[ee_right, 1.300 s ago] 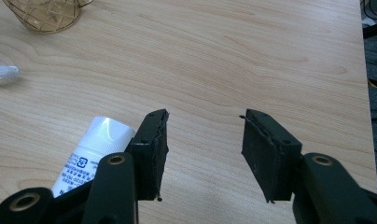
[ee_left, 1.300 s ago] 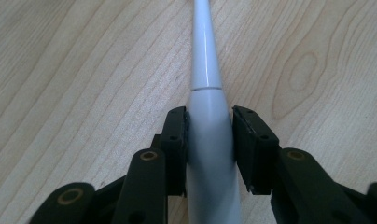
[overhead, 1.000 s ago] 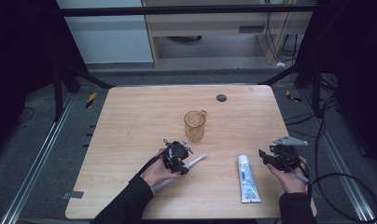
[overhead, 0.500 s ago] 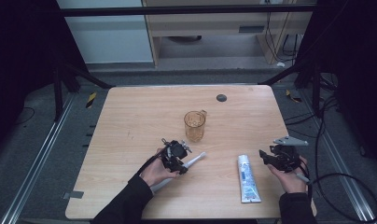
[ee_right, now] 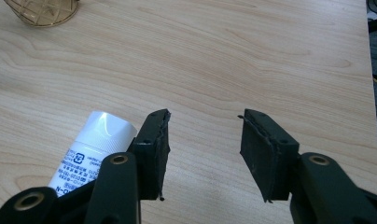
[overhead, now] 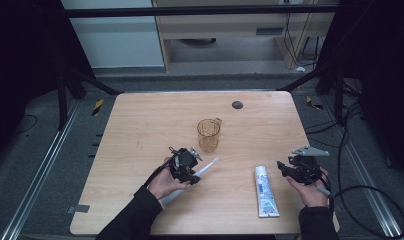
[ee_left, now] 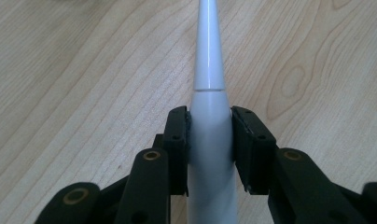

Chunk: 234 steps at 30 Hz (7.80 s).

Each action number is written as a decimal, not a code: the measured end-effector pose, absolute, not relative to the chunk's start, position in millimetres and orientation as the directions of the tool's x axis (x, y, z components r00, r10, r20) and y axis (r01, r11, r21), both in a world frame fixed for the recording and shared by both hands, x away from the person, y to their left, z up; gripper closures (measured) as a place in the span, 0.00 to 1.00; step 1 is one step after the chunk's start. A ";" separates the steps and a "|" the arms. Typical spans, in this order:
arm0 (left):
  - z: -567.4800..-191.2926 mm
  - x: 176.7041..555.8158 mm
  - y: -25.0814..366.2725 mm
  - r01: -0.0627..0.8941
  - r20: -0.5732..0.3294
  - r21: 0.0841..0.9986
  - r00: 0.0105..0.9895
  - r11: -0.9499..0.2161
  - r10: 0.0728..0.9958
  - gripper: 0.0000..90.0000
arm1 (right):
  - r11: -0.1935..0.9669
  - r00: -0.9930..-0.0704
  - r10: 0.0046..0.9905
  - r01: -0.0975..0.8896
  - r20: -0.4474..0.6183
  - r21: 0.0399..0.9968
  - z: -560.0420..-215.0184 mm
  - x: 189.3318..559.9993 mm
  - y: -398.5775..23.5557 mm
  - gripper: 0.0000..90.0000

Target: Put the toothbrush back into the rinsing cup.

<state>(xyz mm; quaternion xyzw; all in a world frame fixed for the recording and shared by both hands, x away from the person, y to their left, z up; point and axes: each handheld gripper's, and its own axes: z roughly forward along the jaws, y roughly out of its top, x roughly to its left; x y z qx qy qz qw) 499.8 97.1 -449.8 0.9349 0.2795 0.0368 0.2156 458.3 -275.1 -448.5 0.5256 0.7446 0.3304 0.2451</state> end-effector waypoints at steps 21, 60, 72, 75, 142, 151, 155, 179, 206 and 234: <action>-434.7 498.8 107.7 0.518 -0.044 0.485 0.819 -0.705 0.572 0.75 | 0.225 -0.326 0.945 0.627 -0.011 0.746 -449.2 458.5 -274.7 0.58; -387.6 494.9 150.2 0.471 -0.009 0.769 0.684 -0.432 0.730 0.75 | 0.215 -0.305 0.952 0.614 -0.024 0.759 -452.7 459.4 -276.4 0.53; -374.0 505.8 161.4 0.428 -0.005 0.842 0.617 -0.330 0.787 0.75 | 0.204 -0.287 0.958 0.605 -0.029 0.770 -455.5 459.5 -279.3 0.50; -371.3 511.3 160.2 0.417 -0.010 0.855 0.607 -0.308 0.794 0.75 | 0.203 -0.283 0.959 0.596 -0.033 0.777 -455.7 459.2 -280.6 0.49; -331.5 572.5 101.5 0.181 -0.109 0.983 0.522 0.015 0.846 0.75 | 0.223 -0.282 0.957 0.551 -0.072 0.804 -458.9 458.0 -283.3 0.47; -334.9 574.3 92.9 0.180 -0.108 0.983 0.529 0.013 0.842 0.75 | 0.227 -0.285 0.956 0.549 -0.076 0.805 -459.5 457.9 -283.0 0.47; -338.8 576.8 91.2 0.184 -0.106 0.983 0.527 0.008 0.843 0.75 | 0.230 -0.286 0.955 0.547 -0.079 0.805 -459.5 457.9 -283.0 0.47; -374.2 587.3 87.9 0.226 -0.098 0.974 0.526 -0.028 0.845 0.75 | 0.250 -0.296 0.951 0.544 -0.096 0.801 -461.8 458.7 -282.1 0.48; -417.0 581.3 83.2 0.247 -0.059 0.964 0.566 -0.100 0.823 0.75 | 0.255 -0.297 0.950 0.549 -0.100 0.796 -463.3 459.2 -280.7 0.48; -436.2 572.0 87.5 0.246 -0.030 0.959 0.580 -0.140 0.814 0.74 | 0.256 -0.295 0.950 0.553 -0.101 0.793 -463.9 459.4 -279.6 0.47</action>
